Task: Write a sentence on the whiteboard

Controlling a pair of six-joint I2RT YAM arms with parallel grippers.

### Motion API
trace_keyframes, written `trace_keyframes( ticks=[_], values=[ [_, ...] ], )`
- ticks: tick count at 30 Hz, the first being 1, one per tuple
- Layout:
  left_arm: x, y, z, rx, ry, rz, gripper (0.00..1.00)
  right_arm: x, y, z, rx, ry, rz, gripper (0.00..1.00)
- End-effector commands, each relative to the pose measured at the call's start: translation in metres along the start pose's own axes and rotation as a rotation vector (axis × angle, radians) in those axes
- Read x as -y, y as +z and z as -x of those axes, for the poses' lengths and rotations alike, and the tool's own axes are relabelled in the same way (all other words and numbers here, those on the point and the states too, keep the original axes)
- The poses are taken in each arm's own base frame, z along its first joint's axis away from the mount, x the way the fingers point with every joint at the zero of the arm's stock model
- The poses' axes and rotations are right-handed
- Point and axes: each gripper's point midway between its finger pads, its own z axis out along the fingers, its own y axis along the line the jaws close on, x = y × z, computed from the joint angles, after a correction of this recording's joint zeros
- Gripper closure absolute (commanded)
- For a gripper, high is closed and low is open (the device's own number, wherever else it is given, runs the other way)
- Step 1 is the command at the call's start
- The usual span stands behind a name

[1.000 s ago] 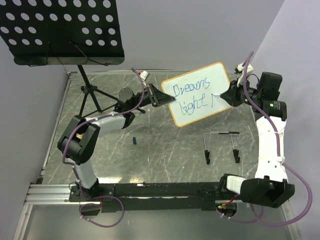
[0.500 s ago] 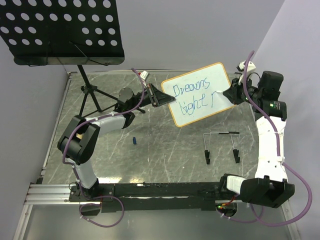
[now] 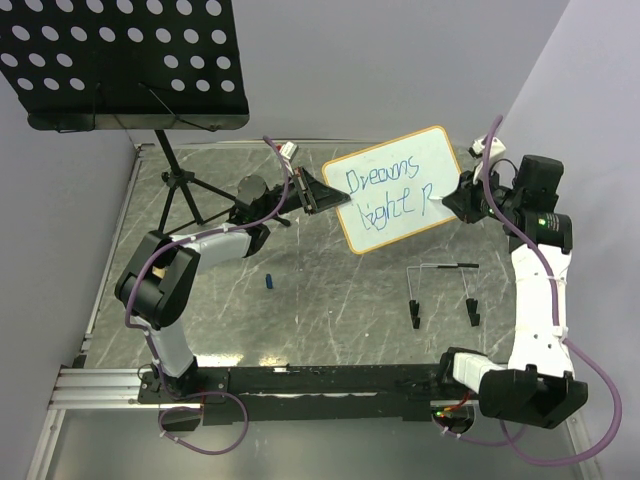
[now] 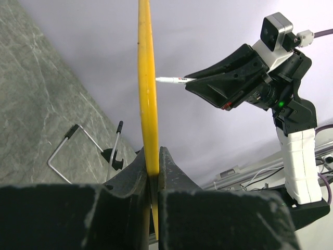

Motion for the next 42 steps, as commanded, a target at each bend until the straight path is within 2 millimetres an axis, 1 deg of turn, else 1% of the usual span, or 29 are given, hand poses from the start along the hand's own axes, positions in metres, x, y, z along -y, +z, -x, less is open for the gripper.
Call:
trace_keyframes(
  ticks=[1,3,6,7,9,10,14,17,21,26,33,42],
  values=[
    [0.062,0.003,0.024,0.062,0.145,-0.182,0.99,-0.012,-0.003,-0.005,-0.007,0.012,0.053,1.0],
    [0.063,0.003,0.023,0.061,0.146,-0.182,0.99,-0.015,0.0,-0.004,-0.005,0.023,0.07,1.0],
    [0.062,0.003,0.024,0.063,0.148,-0.178,0.99,-0.011,0.002,0.004,0.02,0.03,0.057,1.0],
    [0.062,0.003,0.023,0.061,0.146,-0.175,0.99,-0.009,0.001,0.012,0.042,0.02,0.05,1.0],
    [0.06,0.003,0.023,0.06,0.144,-0.173,0.99,-0.011,0.0,0.022,0.068,0.027,0.059,1.0],
    [0.059,0.002,0.022,0.06,0.144,-0.174,0.99,-0.012,-0.004,0.031,0.088,0.017,0.064,1.0],
    [0.058,0.001,0.02,0.059,0.14,-0.171,0.99,-0.018,-0.013,0.053,0.147,0.001,0.079,1.0],
    [0.059,0.0,0.019,0.058,0.141,-0.171,0.99,-0.021,-0.019,0.06,0.169,-0.007,0.073,1.0],
    [0.059,-0.002,0.02,0.059,0.145,-0.17,0.99,-0.018,-0.025,0.061,0.18,-0.023,0.044,1.0],
    [0.06,-0.004,0.021,0.062,0.146,-0.172,0.99,-0.009,-0.031,0.057,0.18,-0.017,0.012,1.0],
    [0.06,-0.004,0.02,0.062,0.144,-0.172,0.99,0.0,-0.036,0.053,0.179,-0.01,-0.002,1.0],
    [0.063,-0.004,0.021,0.064,0.149,-0.171,0.99,-0.001,-0.036,0.052,0.178,-0.006,0.015,1.0]
  ],
)
